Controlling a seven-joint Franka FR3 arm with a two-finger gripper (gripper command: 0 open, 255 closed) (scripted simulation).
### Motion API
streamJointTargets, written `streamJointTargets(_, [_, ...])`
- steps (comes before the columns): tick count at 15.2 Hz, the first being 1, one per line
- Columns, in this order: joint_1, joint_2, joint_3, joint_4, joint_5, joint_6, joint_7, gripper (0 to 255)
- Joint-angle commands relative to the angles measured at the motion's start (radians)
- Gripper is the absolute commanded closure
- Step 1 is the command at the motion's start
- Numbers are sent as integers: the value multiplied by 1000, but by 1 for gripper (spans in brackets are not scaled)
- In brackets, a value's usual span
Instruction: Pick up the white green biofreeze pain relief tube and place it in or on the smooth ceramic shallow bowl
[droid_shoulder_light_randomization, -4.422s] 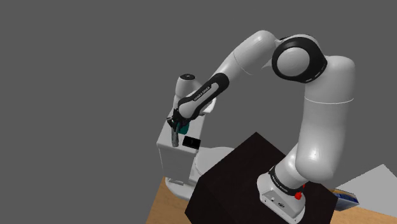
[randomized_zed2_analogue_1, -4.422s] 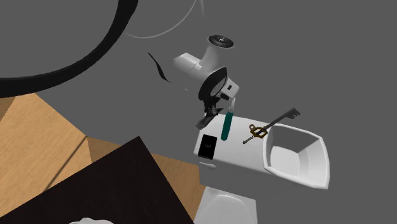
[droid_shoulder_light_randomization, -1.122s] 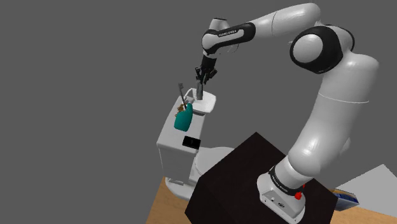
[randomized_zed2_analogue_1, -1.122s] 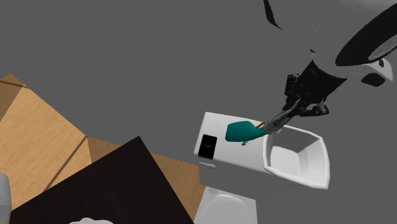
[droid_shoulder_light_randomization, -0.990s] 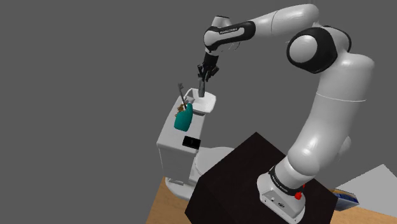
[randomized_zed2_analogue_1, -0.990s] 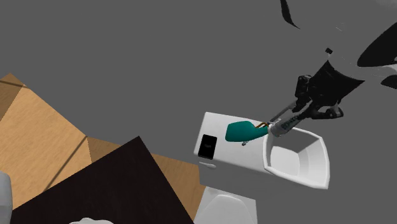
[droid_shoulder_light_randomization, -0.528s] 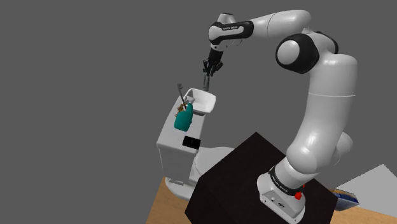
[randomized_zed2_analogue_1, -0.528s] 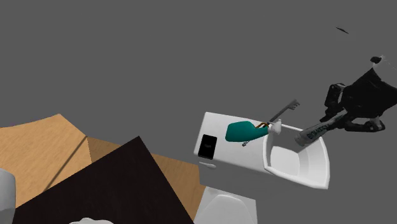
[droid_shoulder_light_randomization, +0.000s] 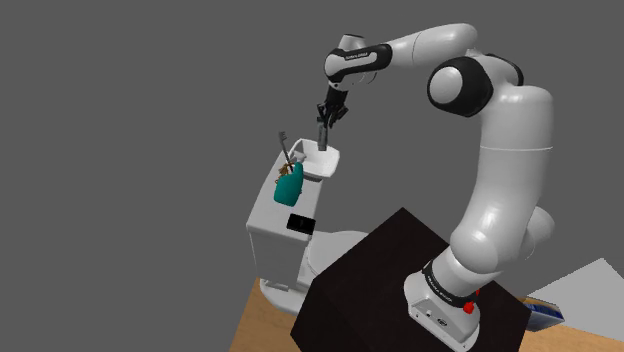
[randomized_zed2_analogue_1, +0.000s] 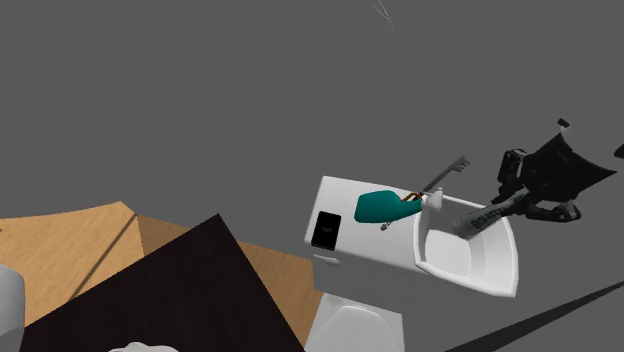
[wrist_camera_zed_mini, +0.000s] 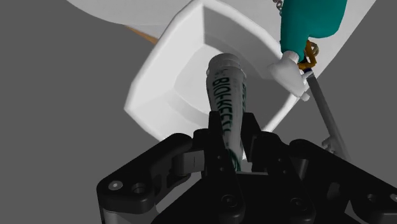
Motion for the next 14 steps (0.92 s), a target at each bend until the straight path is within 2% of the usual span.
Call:
streamJointTargets(1, [1,10,0,-11,0,22,1,255])
streamJointTargets(14, [2,96,1,-46,2,142,-6,255])
